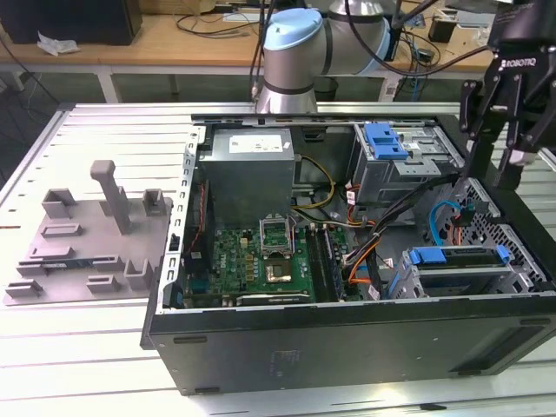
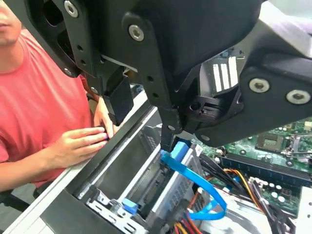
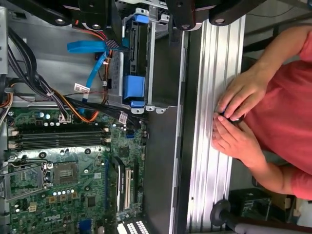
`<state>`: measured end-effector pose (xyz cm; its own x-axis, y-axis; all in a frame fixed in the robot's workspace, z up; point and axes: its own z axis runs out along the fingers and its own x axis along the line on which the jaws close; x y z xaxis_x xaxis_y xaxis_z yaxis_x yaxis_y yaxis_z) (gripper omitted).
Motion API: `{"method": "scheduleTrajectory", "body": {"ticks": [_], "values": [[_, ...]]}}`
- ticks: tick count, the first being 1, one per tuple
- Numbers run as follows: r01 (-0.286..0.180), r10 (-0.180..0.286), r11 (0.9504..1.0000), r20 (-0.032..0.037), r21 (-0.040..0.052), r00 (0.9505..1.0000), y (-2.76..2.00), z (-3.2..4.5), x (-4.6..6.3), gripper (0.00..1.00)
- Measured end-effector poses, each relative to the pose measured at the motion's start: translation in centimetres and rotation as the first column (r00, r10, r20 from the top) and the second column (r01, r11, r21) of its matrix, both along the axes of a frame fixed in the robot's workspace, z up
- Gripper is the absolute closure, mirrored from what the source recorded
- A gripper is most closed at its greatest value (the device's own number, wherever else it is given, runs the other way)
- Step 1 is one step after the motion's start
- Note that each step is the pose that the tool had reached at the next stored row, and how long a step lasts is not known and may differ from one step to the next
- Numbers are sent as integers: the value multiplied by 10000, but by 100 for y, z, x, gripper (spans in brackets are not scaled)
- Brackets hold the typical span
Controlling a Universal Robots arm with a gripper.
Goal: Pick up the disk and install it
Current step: 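Insert the first disk wire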
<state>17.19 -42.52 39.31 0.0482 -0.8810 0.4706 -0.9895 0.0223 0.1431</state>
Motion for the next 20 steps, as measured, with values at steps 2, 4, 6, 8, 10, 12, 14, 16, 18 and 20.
{"method": "scheduleTrajectory", "body": {"ticks": [2,4,6,8,10,12,14,16,18,20], "values": [[1,-1,10000,2,-1,10000,76,-23,0,49],[2,-2,10000,19,-2,10000,129,-50,0,49],[0,0,10000,52,-2,10000,137,-68,1,49],[2,-2,10000,76,-3,10000,143,-87,6,49],[2,-1,10000,71,-82,10000,179,-113,72,49],[0,1,9995,43,-304,10000,229,-140,150,49],[0,1,9990,29,-455,10000,262,-160,205,49],[-1,2,9983,13,-577,10000,294,-185,271,49],[-2,1,9979,-2,-655,10000,317,-204,327,49],[-4,2,9974,-17,-721,10000,343,-226,381,49]]}}
